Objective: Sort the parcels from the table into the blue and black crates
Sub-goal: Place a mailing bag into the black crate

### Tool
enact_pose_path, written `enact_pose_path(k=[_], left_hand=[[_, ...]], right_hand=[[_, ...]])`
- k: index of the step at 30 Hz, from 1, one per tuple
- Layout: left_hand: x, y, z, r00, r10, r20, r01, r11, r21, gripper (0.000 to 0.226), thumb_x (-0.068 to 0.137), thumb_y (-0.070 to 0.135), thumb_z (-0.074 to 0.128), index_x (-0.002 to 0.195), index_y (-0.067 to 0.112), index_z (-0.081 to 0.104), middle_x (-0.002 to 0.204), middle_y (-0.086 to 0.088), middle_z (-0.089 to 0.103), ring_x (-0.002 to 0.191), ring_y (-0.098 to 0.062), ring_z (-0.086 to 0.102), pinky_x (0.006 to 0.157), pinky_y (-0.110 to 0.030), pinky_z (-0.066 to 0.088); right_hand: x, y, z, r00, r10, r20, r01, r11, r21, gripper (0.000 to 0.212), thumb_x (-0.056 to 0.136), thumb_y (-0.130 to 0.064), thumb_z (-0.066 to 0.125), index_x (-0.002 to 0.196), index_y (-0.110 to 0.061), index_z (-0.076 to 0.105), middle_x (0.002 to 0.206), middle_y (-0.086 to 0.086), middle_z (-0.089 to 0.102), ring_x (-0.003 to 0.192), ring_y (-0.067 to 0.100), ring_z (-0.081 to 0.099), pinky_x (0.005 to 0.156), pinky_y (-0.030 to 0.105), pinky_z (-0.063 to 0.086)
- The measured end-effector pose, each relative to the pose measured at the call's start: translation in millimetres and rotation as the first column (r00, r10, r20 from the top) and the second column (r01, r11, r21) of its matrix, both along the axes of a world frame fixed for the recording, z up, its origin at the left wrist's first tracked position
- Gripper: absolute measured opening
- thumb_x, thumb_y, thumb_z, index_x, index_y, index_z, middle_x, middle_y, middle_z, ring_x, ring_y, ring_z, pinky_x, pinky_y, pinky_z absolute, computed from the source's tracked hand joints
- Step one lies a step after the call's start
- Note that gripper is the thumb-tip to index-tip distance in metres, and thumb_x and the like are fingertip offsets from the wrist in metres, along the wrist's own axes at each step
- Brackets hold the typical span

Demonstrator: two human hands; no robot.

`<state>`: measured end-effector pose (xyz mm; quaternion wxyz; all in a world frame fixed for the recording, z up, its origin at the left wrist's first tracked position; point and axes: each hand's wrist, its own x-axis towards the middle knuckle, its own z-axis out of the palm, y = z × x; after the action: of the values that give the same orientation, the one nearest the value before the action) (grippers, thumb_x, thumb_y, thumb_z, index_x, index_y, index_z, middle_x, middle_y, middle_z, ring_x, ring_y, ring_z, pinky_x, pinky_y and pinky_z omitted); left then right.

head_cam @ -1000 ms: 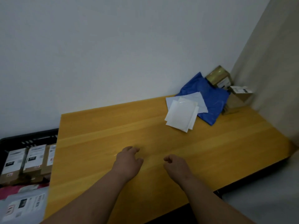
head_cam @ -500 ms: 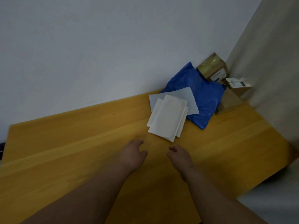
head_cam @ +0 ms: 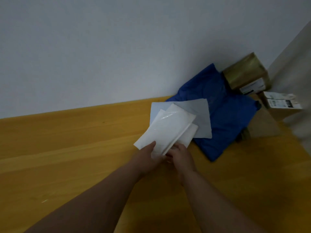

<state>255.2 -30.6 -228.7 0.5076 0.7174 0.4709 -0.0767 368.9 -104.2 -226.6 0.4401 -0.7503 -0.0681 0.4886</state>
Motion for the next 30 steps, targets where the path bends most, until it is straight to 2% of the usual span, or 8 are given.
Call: enact_pose_path(k=[3, 6, 8, 11, 13, 18, 23, 30], left_hand=[[12, -7, -5, 0.988, 0.127, 0.084, -0.129, 0.991, 0.022, 0.083, 0.084, 0.042, 0.071, 0.152, 0.019, 0.027, 0.156, -0.004, 0.031, 0.140, -0.020, 0.034, 0.110, -0.031, 0.033], [12, -7, -4, 0.950, 0.291, 0.115, -0.303, 0.947, 0.107, 0.061, 0.090, 0.029, 0.063, 0.146, 0.024, 0.040, 0.142, -0.005, 0.050, 0.126, -0.022, 0.051, 0.102, -0.039, 0.045], [10, -7, 1, 0.918, 0.369, 0.146, -0.385, 0.917, 0.100, 0.043, 0.094, 0.025, 0.056, 0.136, 0.030, 0.050, 0.124, -0.001, 0.062, 0.109, -0.020, 0.061, 0.092, -0.038, 0.051], [1, -9, 9, 0.824, 0.527, 0.208, -0.544, 0.839, 0.029, 0.022, 0.096, 0.020, 0.052, 0.113, 0.028, 0.064, 0.102, 0.000, 0.071, 0.090, -0.019, 0.065, 0.077, -0.035, 0.054], [-12, -9, 17, 0.684, 0.678, 0.269, -0.656, 0.733, -0.179, 0.021, 0.095, 0.013, 0.052, 0.104, 0.024, 0.067, 0.095, -0.001, 0.074, 0.085, -0.019, 0.068, 0.065, -0.031, 0.054], [-52, -17, 37, 0.490, 0.830, 0.267, -0.550, 0.531, -0.644, 0.023, 0.099, 0.010, 0.048, 0.111, 0.020, 0.065, 0.098, -0.002, 0.075, 0.071, -0.014, 0.067, 0.060, -0.027, 0.049], [-92, -30, 52, 0.485, 0.832, 0.268, -0.499, 0.515, -0.697, 0.022, 0.098, 0.010, 0.050, 0.114, 0.018, 0.064, 0.105, -0.005, 0.074, 0.075, -0.014, 0.070, 0.061, -0.028, 0.053], [-156, -40, 79, 0.508, 0.794, 0.333, -0.492, 0.586, -0.644, 0.024, 0.099, 0.010, 0.047, 0.113, 0.022, 0.063, 0.098, -0.002, 0.075, 0.071, -0.013, 0.069, 0.056, -0.025, 0.053]], right_hand=[[3, 2, 4, 0.995, 0.103, 0.002, -0.102, 0.989, 0.104, 0.049, 0.091, -0.009, 0.050, 0.131, -0.037, 0.054, 0.116, 0.004, 0.066, 0.104, 0.022, 0.064, 0.092, 0.044, 0.054], [5, 5, 13, 0.949, 0.315, -0.015, -0.307, 0.933, 0.187, 0.058, 0.093, -0.004, 0.047, 0.141, -0.037, 0.047, 0.129, 0.001, 0.062, 0.115, 0.015, 0.059, 0.102, 0.037, 0.048], [3, 7, 19, 0.901, 0.433, 0.007, -0.425, 0.882, 0.202, 0.059, 0.093, -0.003, 0.048, 0.141, -0.036, 0.047, 0.133, -0.004, 0.058, 0.109, 0.007, 0.055, 0.094, 0.021, 0.045], [1, 11, 25, 0.924, 0.362, 0.127, -0.379, 0.910, 0.167, 0.044, 0.094, -0.007, 0.053, 0.133, -0.026, 0.058, 0.132, -0.001, 0.059, 0.113, 0.011, 0.056, 0.087, 0.018, 0.045], [4, 11, 28, 0.952, 0.205, 0.229, -0.226, 0.972, 0.069, 0.037, 0.092, -0.013, 0.057, 0.129, -0.020, 0.060, 0.132, 0.004, 0.059, 0.114, 0.017, 0.055, 0.087, 0.026, 0.044], [-2, -2, 35, 0.998, 0.033, -0.060, -0.029, 0.997, 0.066, 0.049, 0.092, -0.031, 0.064, 0.138, -0.028, 0.046, 0.139, 0.003, 0.054, 0.120, 0.027, 0.056, 0.099, 0.044, 0.046], [-42, -14, 49, 0.998, 0.065, -0.014, -0.061, 0.982, 0.181, 0.012, 0.093, -0.016, 0.063, 0.102, -0.022, 0.068, 0.103, 0.004, 0.074, 0.089, 0.026, 0.072, 0.083, 0.052, 0.058], [-109, -28, 68, 0.996, 0.071, -0.051, -0.055, 0.963, 0.265, 0.015, 0.092, -0.010, 0.063, 0.105, -0.018, 0.066, 0.105, 0.004, 0.073, 0.095, 0.027, 0.071, 0.086, 0.052, 0.057]])
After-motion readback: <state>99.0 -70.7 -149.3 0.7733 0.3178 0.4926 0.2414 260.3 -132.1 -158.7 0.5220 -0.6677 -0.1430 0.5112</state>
